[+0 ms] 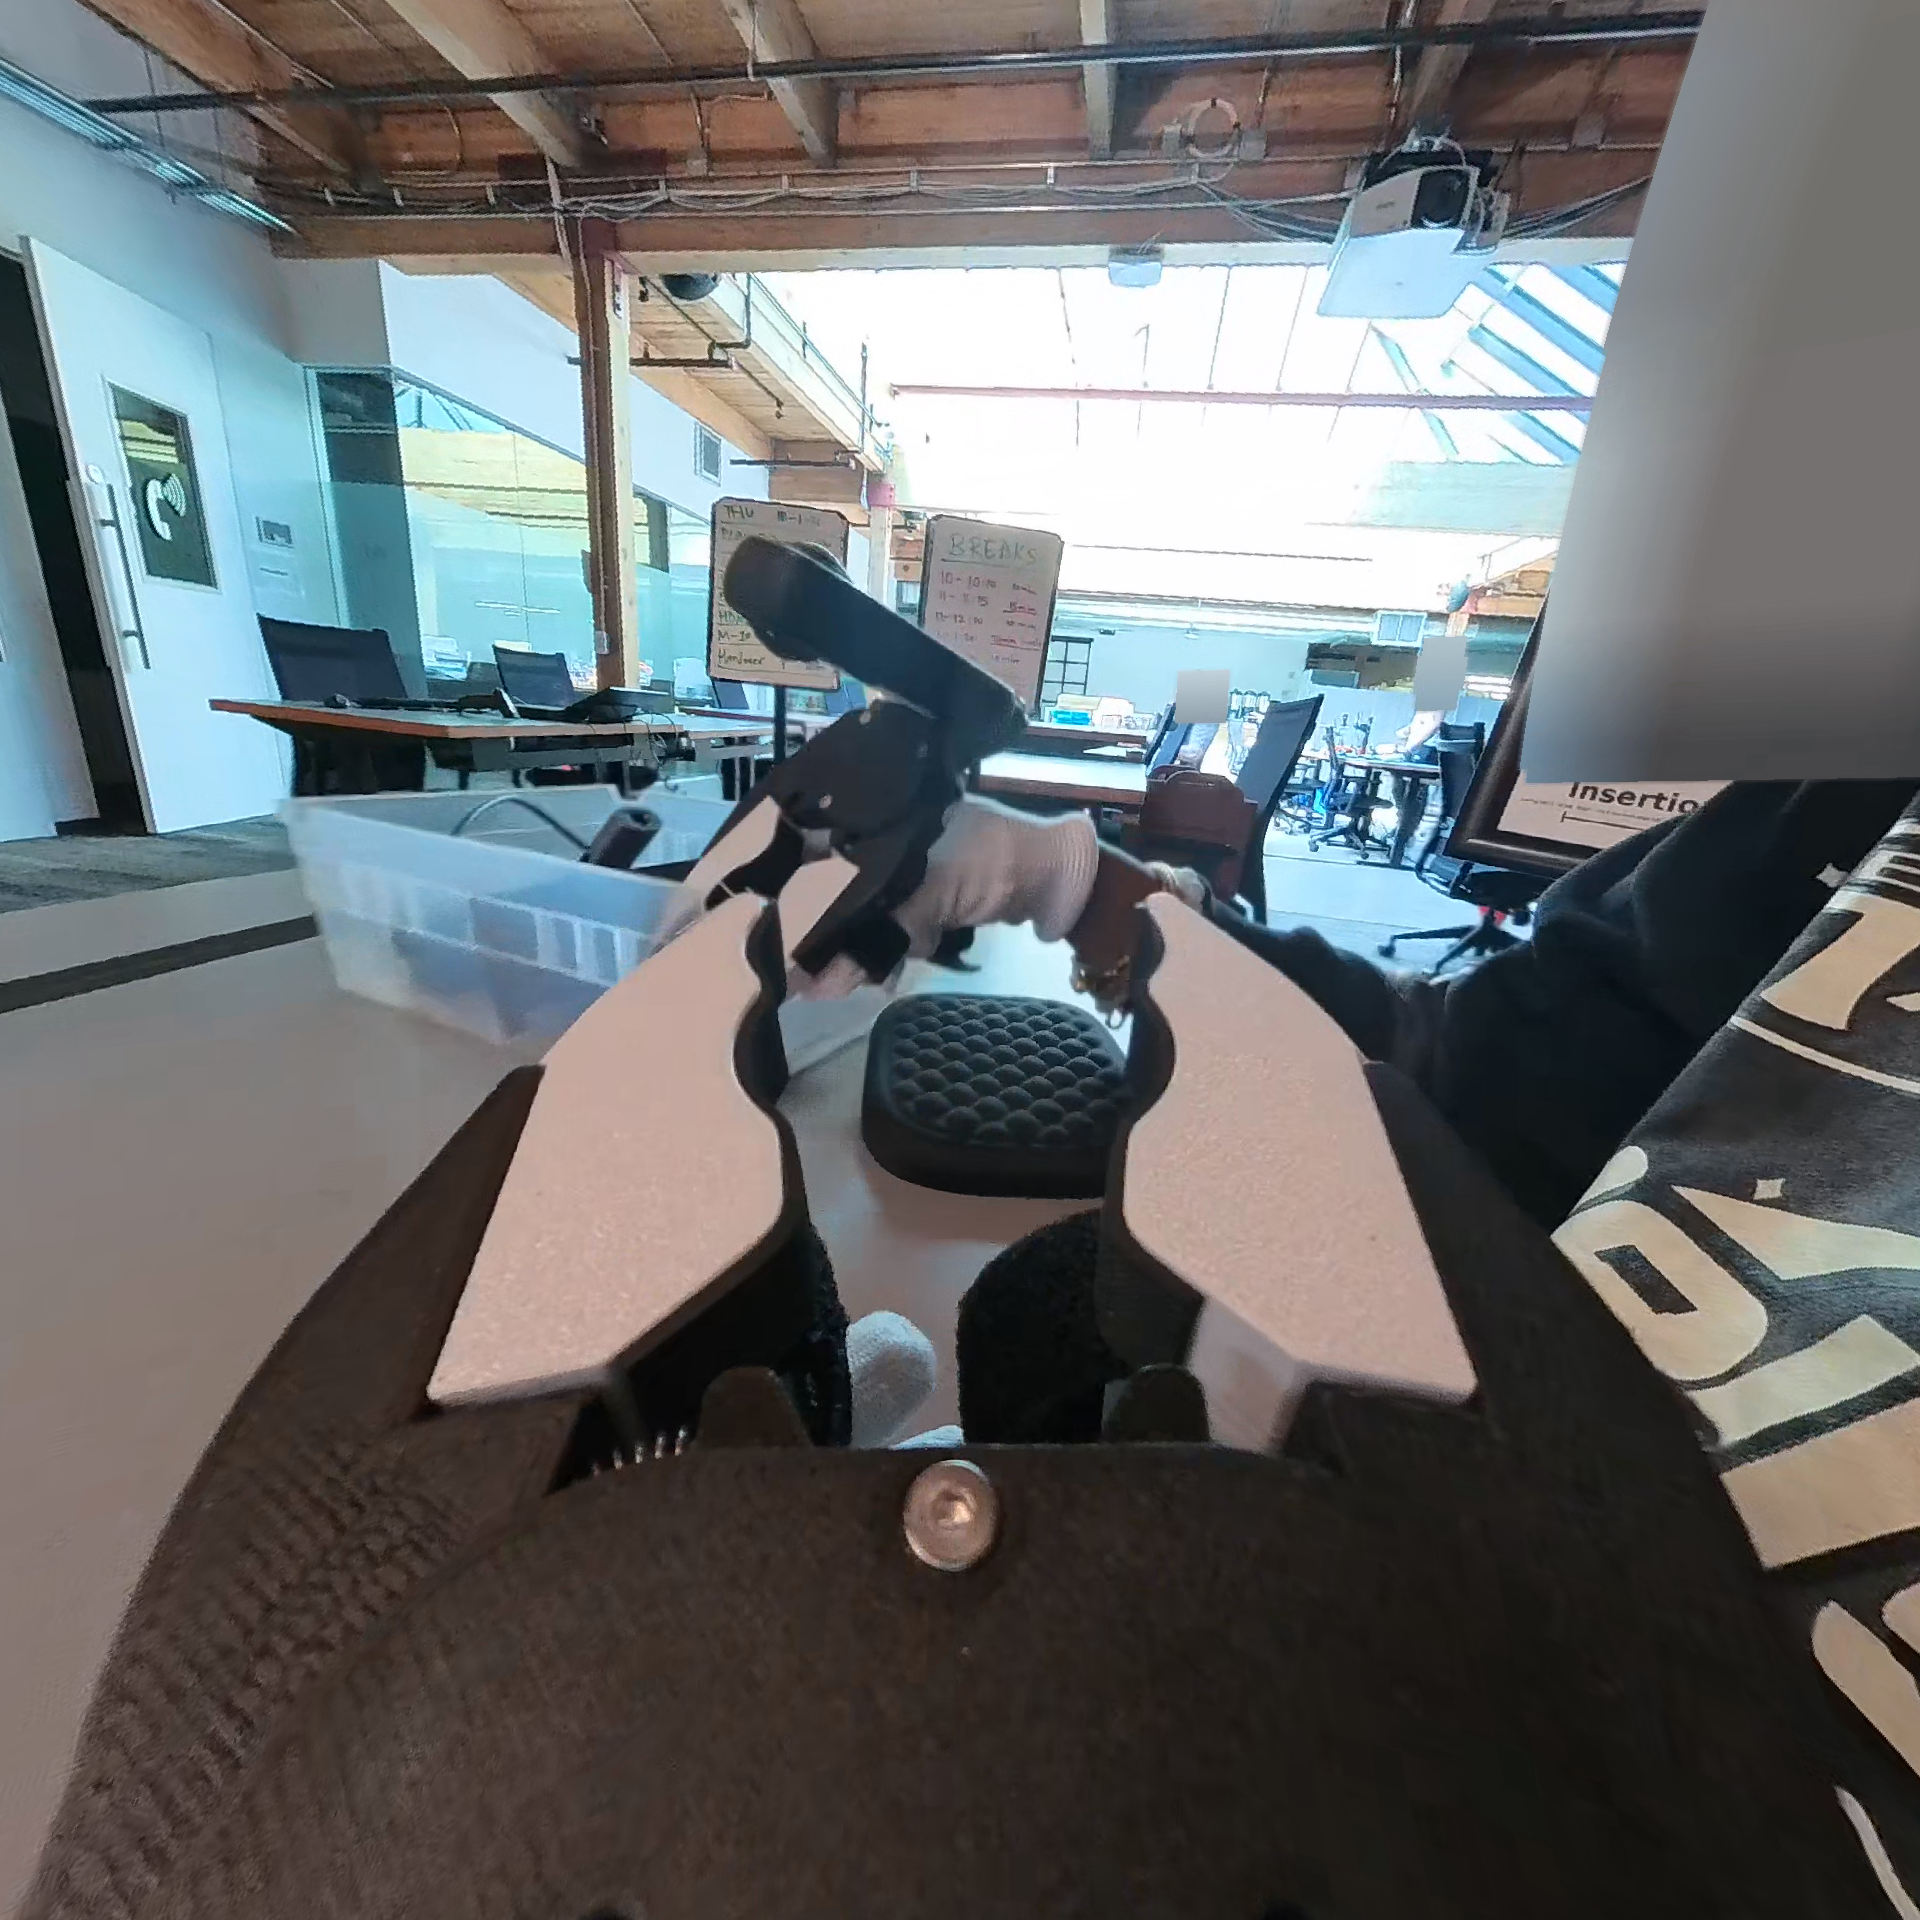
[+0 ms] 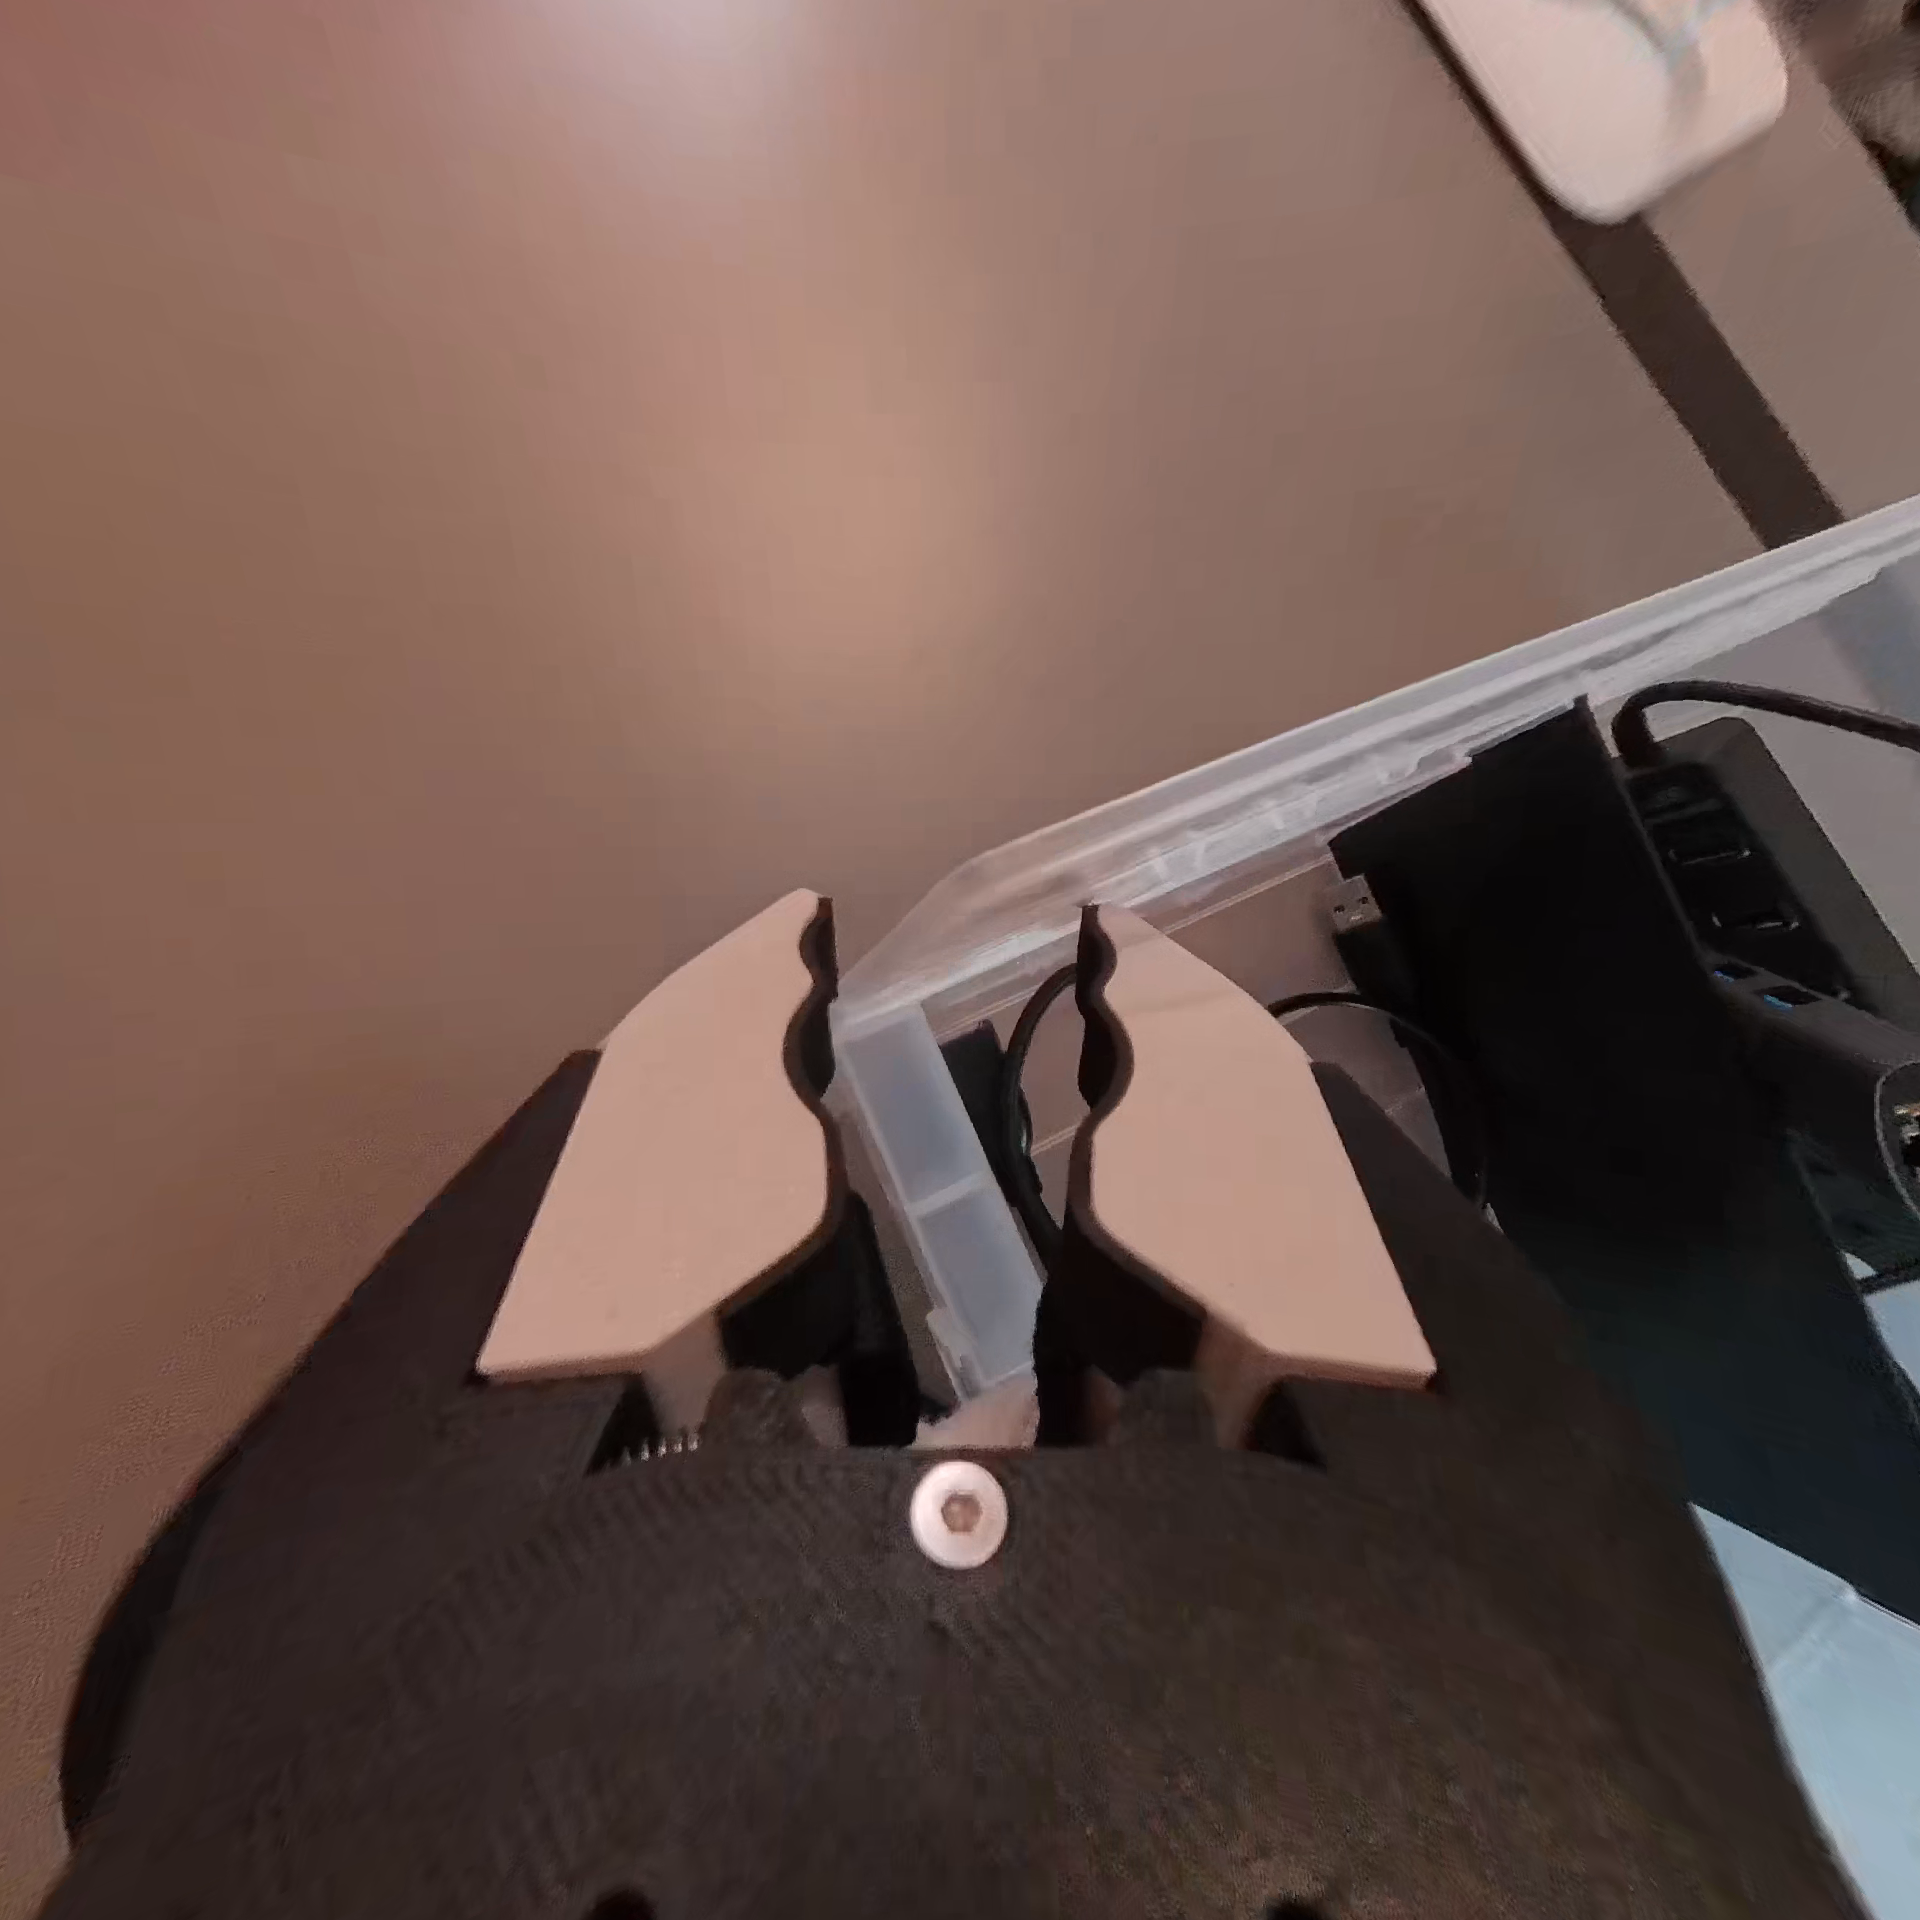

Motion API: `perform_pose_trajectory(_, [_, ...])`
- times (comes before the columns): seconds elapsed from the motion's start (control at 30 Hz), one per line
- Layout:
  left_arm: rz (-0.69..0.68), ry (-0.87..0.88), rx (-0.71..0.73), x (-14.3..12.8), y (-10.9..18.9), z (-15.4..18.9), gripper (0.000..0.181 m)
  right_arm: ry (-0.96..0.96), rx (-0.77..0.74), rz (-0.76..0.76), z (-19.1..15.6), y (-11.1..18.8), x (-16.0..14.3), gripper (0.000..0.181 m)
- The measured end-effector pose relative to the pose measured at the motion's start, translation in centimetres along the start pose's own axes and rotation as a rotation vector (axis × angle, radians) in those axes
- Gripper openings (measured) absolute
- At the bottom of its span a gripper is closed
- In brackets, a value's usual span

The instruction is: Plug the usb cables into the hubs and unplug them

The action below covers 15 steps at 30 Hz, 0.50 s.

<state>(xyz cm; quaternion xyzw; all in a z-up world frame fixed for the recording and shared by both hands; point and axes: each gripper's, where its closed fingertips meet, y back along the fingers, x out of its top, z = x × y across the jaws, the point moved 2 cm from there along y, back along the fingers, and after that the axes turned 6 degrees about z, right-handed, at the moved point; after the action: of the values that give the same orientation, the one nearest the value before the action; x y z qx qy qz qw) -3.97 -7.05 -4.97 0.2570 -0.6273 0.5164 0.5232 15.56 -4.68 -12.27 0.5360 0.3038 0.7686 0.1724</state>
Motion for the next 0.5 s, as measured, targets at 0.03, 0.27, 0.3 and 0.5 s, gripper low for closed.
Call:
perform_pose_trajectory(0.03, [0.009, -0.007, 0.006, 0.2, 0.1, -0.1, 0.062, 0.012, 0.013, 0.042, -0.9, -0.7, 0.9, 0.045])
perform_pose_trajectory(0.27, [0.158, -0.051, 0.010, 3.1, 1.2, 0.0, 0.048, 0.244, 0.021, 0.234, -7.5, -4.4, 5.3, 0.050])
perform_pose_trajectory(0.3, [0.203, -0.065, 0.004, 3.8, 1.5, 0.2, 0.046, 0.303, 0.013, 0.237, -8.4, -4.9, 5.9, 0.052])
perform_pose_trajectory(0.5, [0.453, -0.230, -0.008, 7.4, 3.7, 1.8, 0.044, 0.439, 0.016, 0.294, -13.7, -7.9, 10.1, 0.051])
